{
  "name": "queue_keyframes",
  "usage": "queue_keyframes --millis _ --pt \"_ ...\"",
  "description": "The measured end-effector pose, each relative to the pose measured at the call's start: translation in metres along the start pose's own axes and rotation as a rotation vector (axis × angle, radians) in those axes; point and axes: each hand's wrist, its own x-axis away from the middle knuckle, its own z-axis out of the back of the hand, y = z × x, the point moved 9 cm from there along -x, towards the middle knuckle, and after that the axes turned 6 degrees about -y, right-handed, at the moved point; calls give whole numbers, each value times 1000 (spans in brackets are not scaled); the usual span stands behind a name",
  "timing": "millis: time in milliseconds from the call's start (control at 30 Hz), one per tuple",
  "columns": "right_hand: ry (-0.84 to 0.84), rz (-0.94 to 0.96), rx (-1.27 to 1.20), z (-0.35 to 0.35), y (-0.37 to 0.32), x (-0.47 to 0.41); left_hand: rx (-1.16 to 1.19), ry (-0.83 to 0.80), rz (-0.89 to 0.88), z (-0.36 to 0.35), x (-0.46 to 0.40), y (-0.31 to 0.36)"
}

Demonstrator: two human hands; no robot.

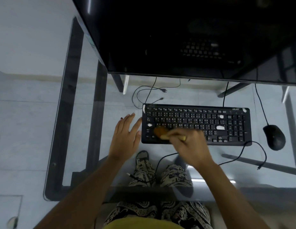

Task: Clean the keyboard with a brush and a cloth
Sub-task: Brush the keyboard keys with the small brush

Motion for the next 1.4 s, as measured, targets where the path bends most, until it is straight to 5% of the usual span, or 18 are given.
queue_keyframes --millis 167,300,433,533,700,800,867,1000,1133,1267,1400 --pt "297 -51 -71 15 6 20 17 -1 0 1 0 1" --pt "-5 -42 -49 -22 -3 24 19 5 -10 2 1 3" --pt "268 -116 -128 8 14 30 24 20 -9 2 1 2" --pt "-1 -20 -55 -23 -3 30 20 11 -5 1 1 2" --pt "198 -107 -208 -1 15 31 15 6 2 -1 1 0" --pt "-69 -70 -123 -26 1 25 20 4 -11 -2 0 1" --pt "37 -104 -194 -7 5 20 67 27 2 1 1 0" --pt "513 -311 -373 59 54 8 92 74 -75 14 9 27" --pt "510 -350 -1 75 75 -7 -60 44 -256 13 15 92" --pt "267 -276 -272 57 77 -7 -161 -9 -214 1 -1 116" --pt "449 -298 -85 78 85 8 -226 -82 -92 -6 -23 112"
